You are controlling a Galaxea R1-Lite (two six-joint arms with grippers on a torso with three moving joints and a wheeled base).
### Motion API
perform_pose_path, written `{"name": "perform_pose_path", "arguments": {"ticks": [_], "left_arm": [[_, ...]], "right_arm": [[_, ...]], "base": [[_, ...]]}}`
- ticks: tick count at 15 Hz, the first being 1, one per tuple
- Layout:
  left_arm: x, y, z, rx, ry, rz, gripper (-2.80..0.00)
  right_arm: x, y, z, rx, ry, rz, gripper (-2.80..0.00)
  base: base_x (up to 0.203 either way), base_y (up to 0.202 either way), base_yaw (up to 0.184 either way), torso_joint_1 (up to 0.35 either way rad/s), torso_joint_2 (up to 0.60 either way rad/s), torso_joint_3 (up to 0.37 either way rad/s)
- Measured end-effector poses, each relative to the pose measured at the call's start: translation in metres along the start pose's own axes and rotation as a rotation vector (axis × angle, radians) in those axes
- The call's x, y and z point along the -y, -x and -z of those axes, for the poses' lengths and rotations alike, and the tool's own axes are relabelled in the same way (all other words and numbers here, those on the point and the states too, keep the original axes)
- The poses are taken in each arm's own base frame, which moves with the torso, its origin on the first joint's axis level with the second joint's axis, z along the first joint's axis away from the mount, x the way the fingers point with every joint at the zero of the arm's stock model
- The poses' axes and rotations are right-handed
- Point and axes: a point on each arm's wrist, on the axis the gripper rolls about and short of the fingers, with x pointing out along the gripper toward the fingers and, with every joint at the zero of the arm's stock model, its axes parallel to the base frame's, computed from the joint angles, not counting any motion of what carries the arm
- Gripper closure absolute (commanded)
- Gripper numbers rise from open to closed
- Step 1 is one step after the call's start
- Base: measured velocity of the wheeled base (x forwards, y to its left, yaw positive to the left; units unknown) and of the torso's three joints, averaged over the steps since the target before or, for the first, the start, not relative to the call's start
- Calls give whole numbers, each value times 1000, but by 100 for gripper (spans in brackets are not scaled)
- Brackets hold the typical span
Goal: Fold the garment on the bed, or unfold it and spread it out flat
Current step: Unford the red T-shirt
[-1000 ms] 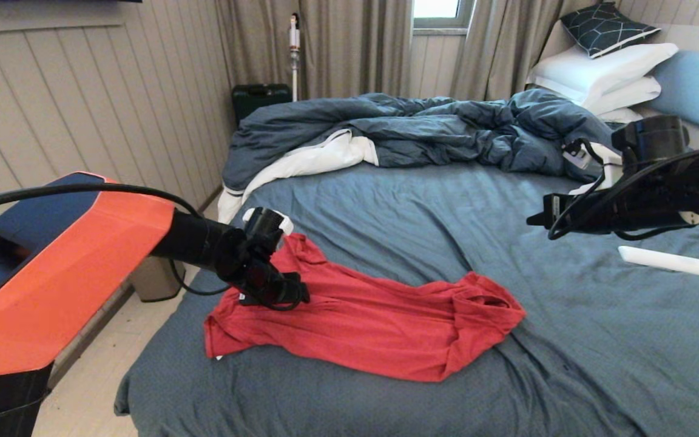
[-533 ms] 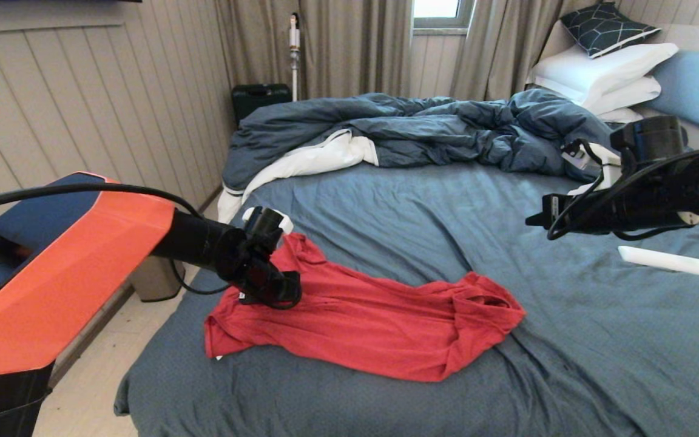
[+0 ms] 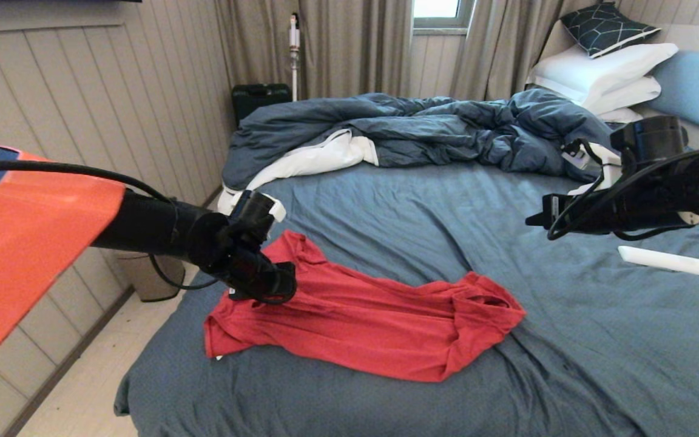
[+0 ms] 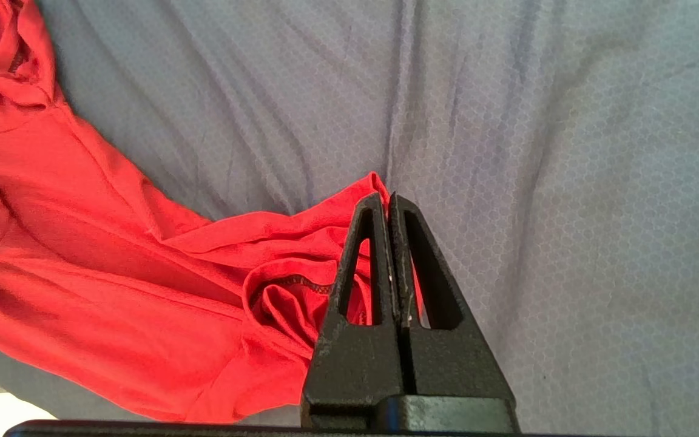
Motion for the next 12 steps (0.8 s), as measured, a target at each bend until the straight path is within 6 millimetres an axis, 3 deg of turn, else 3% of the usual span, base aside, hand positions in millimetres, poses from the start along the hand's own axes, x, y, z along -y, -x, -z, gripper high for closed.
{"name": "perform_pose_path", "arguments": {"ticks": [6,9,12], "left_arm": [[7,62,85,-159,-35,2,0],[21,89,127,-215,-83,40,0],[37,105,156,-286,-120,59,0]], "right_arm": [[-1,3,-2,8,0,-2,0],[-1,4,-1,9,0,-3,0],[-1,4,-1,8,0,-5,0]], "base": [[0,0,0,0,0,0],[0,0,0,0,0,0],[0,0,0,0,0,0]]}}
